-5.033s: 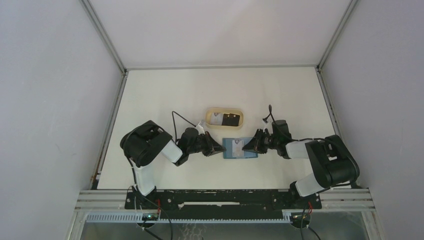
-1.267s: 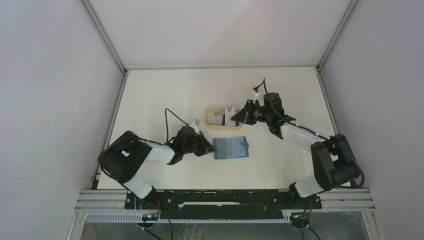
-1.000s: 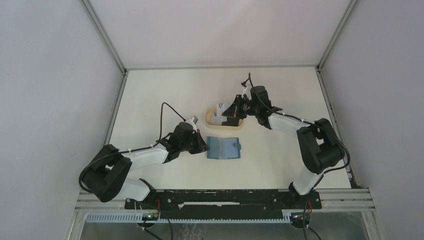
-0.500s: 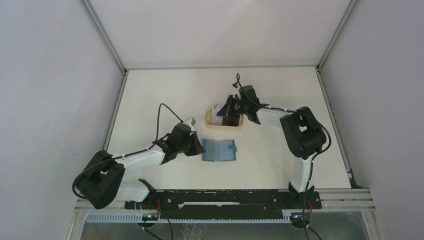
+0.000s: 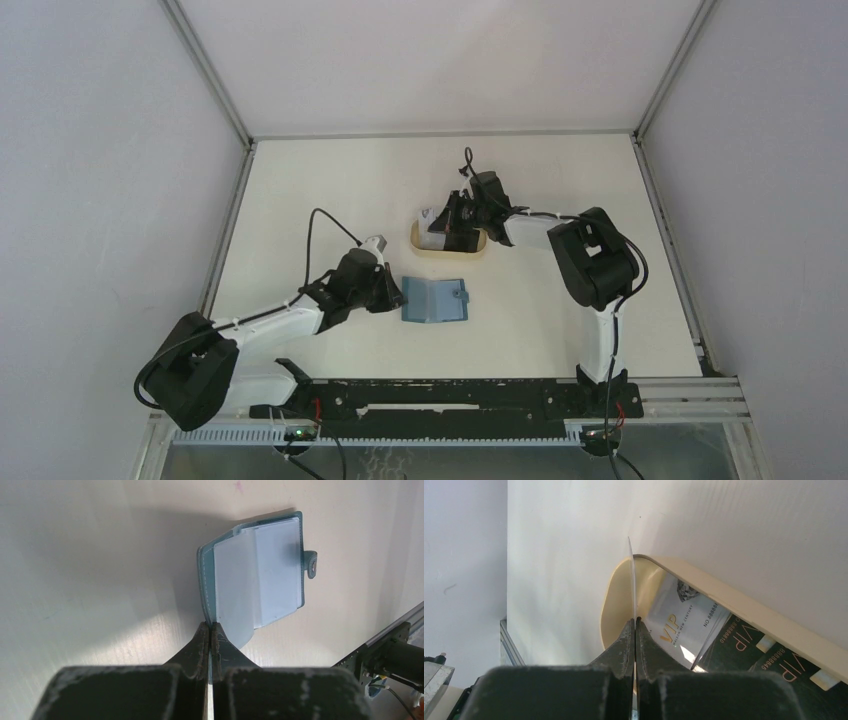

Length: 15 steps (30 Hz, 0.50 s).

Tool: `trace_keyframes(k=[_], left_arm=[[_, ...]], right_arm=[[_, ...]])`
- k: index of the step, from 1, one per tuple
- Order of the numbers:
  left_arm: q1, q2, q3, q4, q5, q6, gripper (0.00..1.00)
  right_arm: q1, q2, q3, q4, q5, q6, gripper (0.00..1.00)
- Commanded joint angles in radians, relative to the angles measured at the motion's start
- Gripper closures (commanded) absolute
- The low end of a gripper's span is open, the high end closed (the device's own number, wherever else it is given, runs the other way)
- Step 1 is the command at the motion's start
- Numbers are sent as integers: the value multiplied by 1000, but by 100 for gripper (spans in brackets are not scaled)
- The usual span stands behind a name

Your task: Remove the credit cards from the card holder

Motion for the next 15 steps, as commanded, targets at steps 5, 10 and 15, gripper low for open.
trace_keyframes(k=[5, 10, 15], left_arm=[[10, -48, -32, -4, -44, -10, 100], [12, -54, -39, -5, -48, -13, 100], [14, -58, -42, -7, -47, -13, 100]], right_arm=[[38, 6, 42, -12, 35, 2, 100], [55, 3, 43, -8, 39, 4, 100], [56, 4, 43, -1, 29, 13, 100]])
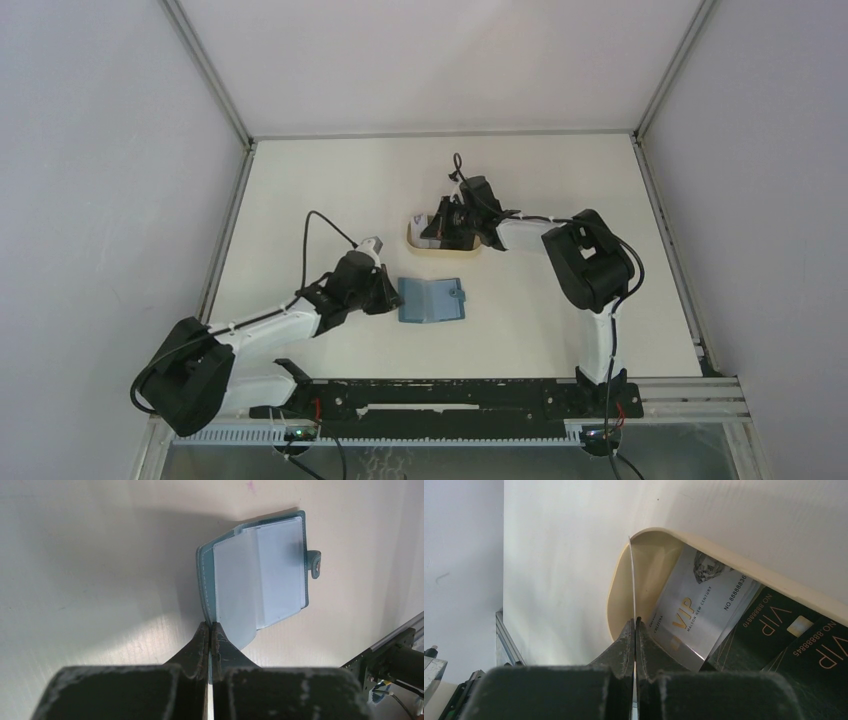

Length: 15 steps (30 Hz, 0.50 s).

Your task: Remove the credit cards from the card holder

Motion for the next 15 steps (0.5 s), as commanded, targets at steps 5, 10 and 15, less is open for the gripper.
trace_keyframes(k=[5, 10, 15], left_arm=[[11, -29, -17, 4, -15, -7, 100], [11, -31, -11, -22, -52, -8, 100], [12, -37, -14, -34, -67, -13, 100]], right_arm=[[6, -8, 34, -1, 3, 18, 100], [8, 2, 33, 3, 8, 30, 100], [10, 8, 33, -8, 10, 46, 100]])
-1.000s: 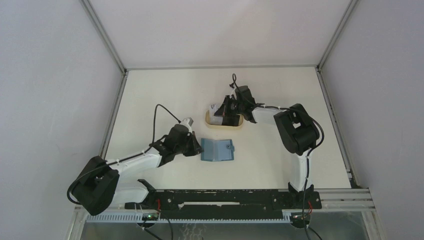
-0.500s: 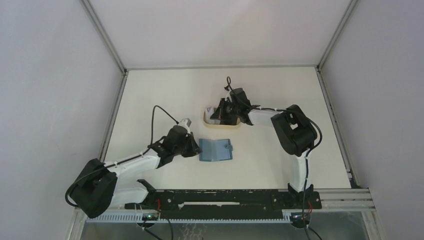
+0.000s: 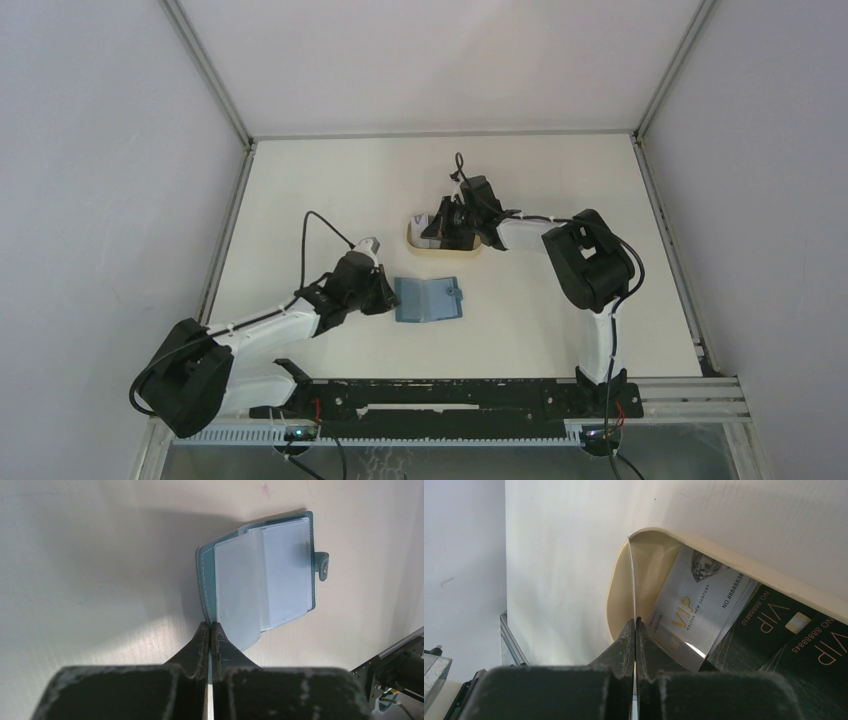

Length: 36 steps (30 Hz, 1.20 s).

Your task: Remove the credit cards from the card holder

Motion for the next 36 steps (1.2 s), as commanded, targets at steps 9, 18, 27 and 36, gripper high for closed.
trace_keyframes(k=[9, 18, 27, 36], left_arm=[[7, -23, -7, -27, -41, -20, 100], [7, -34, -3, -41, -41, -24, 100], [7, -41, 8, -61, -41, -24, 100], [9, -47, 24, -71, -70, -19, 100]], right_arm=[[1, 8, 34, -54, -6, 86, 99], [-8, 0, 34, -71, -24, 113, 75], [4, -108, 61, -208, 61, -30, 22], [-1, -280, 61, -326, 169, -126, 8]])
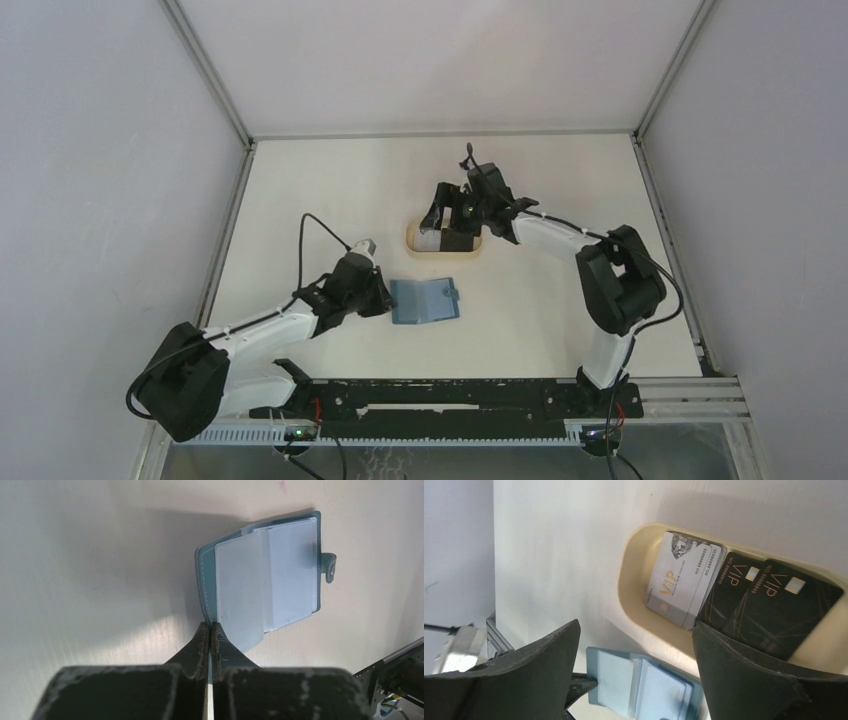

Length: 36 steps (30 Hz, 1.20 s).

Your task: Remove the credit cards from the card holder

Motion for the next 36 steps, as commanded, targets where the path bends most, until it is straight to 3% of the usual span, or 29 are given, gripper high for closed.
trace_keyframes(k=[1, 6, 11, 21, 36], left_arm=[[7, -26, 24, -10, -47, 5, 100], [7, -73, 26, -23, -78, 11, 100], [8, -124, 27, -28, -110, 17, 100], [9, -122, 17, 19, -105, 7, 100], [8, -65, -2, 102, -28, -11, 100]], right_arm=[[1, -121, 39, -60, 71, -75, 8], [24, -229, -26, -59, 136, -110, 7], [128, -314, -130, -47, 243, -182, 6], [314, -150, -171, 13, 351, -150, 4], [386, -44, -53, 10, 366, -171, 4]])
